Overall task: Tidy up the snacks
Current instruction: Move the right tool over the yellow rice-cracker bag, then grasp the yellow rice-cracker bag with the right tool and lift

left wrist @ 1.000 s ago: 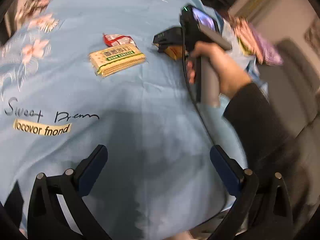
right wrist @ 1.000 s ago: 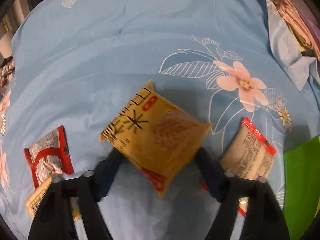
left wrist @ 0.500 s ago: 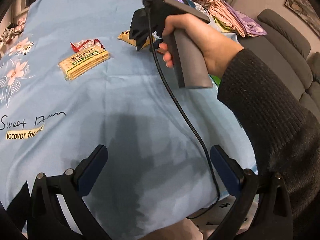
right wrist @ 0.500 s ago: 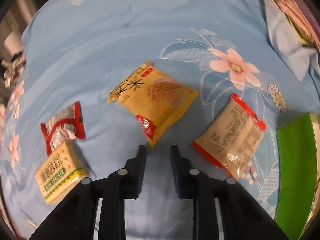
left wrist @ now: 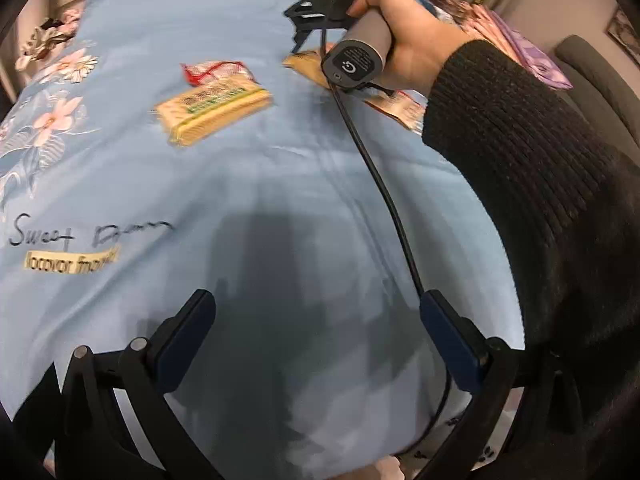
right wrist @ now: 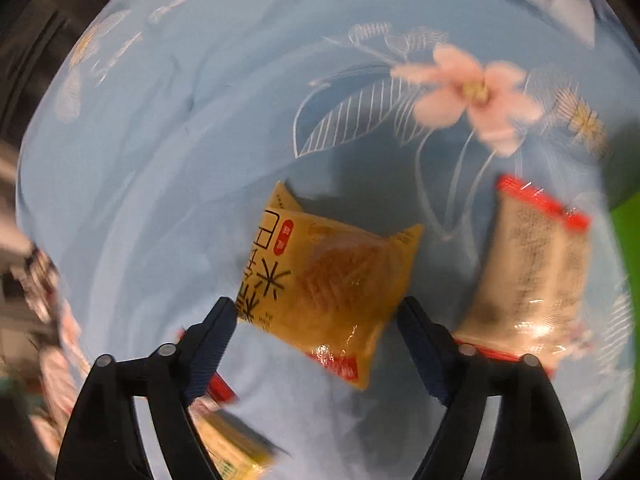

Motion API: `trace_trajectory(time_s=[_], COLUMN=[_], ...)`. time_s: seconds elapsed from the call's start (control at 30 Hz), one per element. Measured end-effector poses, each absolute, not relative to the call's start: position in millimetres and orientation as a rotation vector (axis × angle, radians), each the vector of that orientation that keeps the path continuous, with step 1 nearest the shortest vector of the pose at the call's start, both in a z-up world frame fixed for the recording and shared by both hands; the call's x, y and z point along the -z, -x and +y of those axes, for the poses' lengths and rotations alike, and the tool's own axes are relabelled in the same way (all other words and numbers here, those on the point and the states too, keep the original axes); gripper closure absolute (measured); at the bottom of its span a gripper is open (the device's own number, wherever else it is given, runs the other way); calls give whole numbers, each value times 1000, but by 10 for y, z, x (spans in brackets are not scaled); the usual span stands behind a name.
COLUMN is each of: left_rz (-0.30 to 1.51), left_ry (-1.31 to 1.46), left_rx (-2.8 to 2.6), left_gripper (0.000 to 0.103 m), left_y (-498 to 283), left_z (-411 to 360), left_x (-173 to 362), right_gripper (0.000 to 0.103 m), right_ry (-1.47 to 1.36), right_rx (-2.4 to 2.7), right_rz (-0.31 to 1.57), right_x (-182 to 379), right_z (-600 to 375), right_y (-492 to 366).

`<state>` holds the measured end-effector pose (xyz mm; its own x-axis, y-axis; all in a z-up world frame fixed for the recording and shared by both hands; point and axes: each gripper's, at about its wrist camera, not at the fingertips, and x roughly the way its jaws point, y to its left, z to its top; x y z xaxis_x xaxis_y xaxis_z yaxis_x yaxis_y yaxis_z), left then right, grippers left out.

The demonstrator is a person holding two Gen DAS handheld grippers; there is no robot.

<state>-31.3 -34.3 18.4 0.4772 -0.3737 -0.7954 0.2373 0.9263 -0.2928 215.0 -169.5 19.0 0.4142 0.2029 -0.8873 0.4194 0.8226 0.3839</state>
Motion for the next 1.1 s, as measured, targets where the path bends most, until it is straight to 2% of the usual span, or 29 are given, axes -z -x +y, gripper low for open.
trace_trajectory(time_s=[0.13, 0.23, 0.33, 0.4, 0.5, 0.67, 0.87, 0.97, 1.1], left_rz=[1021, 1051, 1051, 1038, 1024, 1016, 996, 986, 999], left_ry=[187, 183, 154, 120, 99, 110, 175, 131, 66], left_rx=[359, 360, 352, 349, 370, 362, 361, 336, 336], left_gripper=[1, 1, 1, 1, 1, 1, 1, 1, 0], left_y=[257, 246, 278, 314, 334, 337, 379, 441, 507], left_z=[-218, -206, -222, -246, -270, -270, -174, -215, -365], left_x=[-157, -107, -106, -137, -179, -224, -323, -295, -198], right_gripper=[9, 11, 21, 33, 36, 36, 36, 36, 33], right_ry=[-541, -355, -179, -180, -208, -273, -275, -208, -290], right_rx=[184, 205, 234, 197, 148, 40, -112, -160, -205], right_rz=[1141, 1135, 1097, 1077, 1070, 1058, 1030, 984, 1055], right_x=[-200, -172, -165, -203, -246, -324, -479, -414, -249], right_z=[-1593, -1388, -1162, -1135, -1195, -1310, -1317, -1322, -1402], right_y=[-2283, -2337, -2275, -2199, -2042, -1584, -571, -99, 218])
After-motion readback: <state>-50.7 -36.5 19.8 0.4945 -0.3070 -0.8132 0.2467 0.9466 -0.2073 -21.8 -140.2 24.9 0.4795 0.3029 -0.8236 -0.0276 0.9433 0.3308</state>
